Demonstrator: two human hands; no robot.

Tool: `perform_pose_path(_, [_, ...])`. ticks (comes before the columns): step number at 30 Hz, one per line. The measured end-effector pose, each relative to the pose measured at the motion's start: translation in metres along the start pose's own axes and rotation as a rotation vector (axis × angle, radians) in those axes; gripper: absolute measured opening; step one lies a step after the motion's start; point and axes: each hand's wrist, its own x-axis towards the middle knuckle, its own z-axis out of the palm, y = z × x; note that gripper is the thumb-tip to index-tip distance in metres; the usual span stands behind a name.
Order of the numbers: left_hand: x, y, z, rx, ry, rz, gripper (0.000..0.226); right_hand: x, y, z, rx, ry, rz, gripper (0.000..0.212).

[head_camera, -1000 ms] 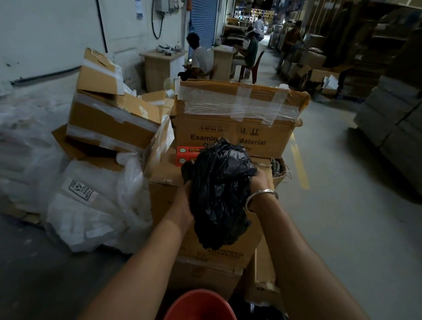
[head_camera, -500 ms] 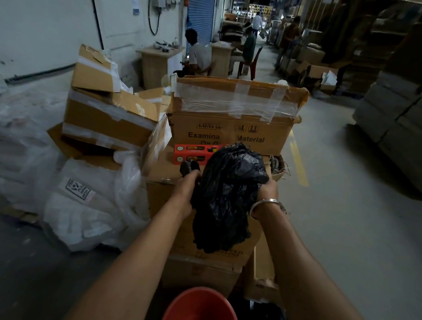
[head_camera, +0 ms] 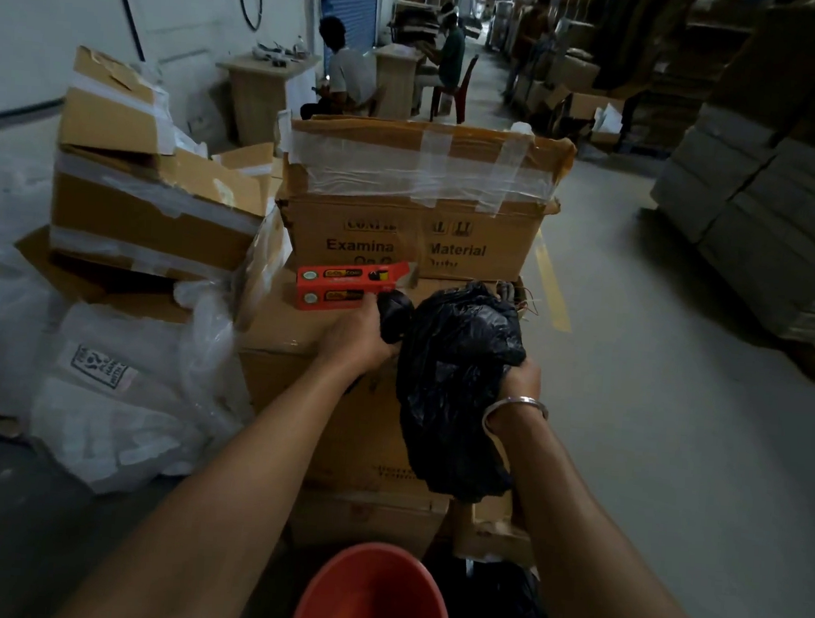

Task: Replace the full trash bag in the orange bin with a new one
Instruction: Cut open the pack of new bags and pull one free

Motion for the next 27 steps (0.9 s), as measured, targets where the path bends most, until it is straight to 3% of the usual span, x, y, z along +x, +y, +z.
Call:
perform_pose_path(3, [0.009, 0.004, 0.007, 0.147, 0.008, 0.11, 0.067, 0.012, 0.004, 0.0, -0.083, 0.001, 0.002, 0.03])
perform_pose_path(12, [0.038, 0.011, 0.026, 0.566, 0.112, 0.206, 0.06, 0.041, 0.008, 0.008, -0.062, 0.026, 0.051, 0.028])
perform_pose_path(15, [0.053, 0.01, 0.03, 0.61, 0.104, 0.25, 0.055, 0.047, 0.006, 0.013, -0.066, 0.015, 0.054, 0.03])
perform_pose_path(20, [0.07, 0.001, 0.039, 0.592, -0.045, 0.271, 0.059, 0.057, 0.007, 0.017, -0.004, 0.009, 0.099, 0.03])
perform_pose_path(27, [0.078, -0.014, 0.039, 0.557, -0.086, 0.321, 0.09, 0.061, 0.009, 0.023, 0.093, -0.014, 0.123, 0.032])
